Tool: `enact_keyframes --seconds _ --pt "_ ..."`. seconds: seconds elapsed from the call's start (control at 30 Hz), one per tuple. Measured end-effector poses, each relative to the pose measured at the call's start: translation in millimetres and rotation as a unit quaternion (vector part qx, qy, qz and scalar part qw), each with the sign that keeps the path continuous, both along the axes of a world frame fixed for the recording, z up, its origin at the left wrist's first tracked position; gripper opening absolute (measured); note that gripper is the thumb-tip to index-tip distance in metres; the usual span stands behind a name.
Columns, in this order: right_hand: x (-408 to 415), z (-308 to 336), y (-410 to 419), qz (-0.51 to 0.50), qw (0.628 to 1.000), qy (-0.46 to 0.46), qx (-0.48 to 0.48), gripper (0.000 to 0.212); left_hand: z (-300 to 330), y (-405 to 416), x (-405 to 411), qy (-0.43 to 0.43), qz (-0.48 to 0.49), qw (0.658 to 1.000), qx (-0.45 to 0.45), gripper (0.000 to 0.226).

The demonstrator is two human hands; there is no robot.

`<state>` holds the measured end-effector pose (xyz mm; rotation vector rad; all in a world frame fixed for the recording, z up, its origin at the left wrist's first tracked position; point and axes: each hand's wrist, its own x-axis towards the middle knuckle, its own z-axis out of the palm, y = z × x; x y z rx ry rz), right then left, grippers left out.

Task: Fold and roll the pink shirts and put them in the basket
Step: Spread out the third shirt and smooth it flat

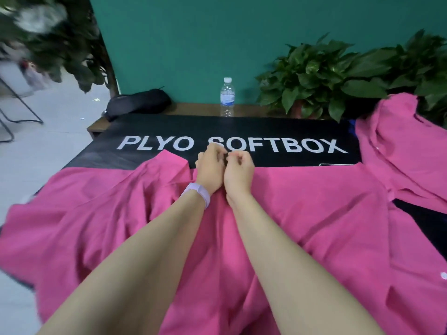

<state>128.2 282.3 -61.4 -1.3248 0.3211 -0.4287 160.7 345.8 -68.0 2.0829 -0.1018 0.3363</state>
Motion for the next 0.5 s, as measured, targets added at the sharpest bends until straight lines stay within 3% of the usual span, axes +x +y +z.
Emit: enact_keyframes --seconds 0.1,0.17,0.23,0.3,0.4,0.5 --pt "2.7 -1.8 4.7 0.029 0.994 0.008 -0.103 0.024 16.0 4.9 -9.9 0.025 -0.016 0.994 -0.103 0.032" --pt "1.2 -7.1 7.0 0.058 0.973 -0.002 -0.222 0.034 32.9 20.5 -16.4 -0.019 -0.023 0.993 -0.117 0.038" --pt "4.0 -10.0 8.0 0.074 0.943 -0.009 -0.324 0.043 49.8 53.6 -18.4 -0.108 -0.001 0.994 -0.028 0.040" --pt "6.1 -11.1 11.7 0.083 0.908 0.000 -0.412 0.045 55.0 100.7 -13.4 -0.136 0.086 0.977 0.141 0.034" --pt "3.6 -14.7 19.6 0.084 0.831 0.006 -0.550 0.040 43.3 164.1 -9.9 0.033 0.198 0.948 0.247 0.026" --pt "1.6 -12.7 23.4 0.074 0.801 0.012 -0.594 0.036 23.0 184.3 -15.9 0.143 0.199 0.930 0.275 0.041"
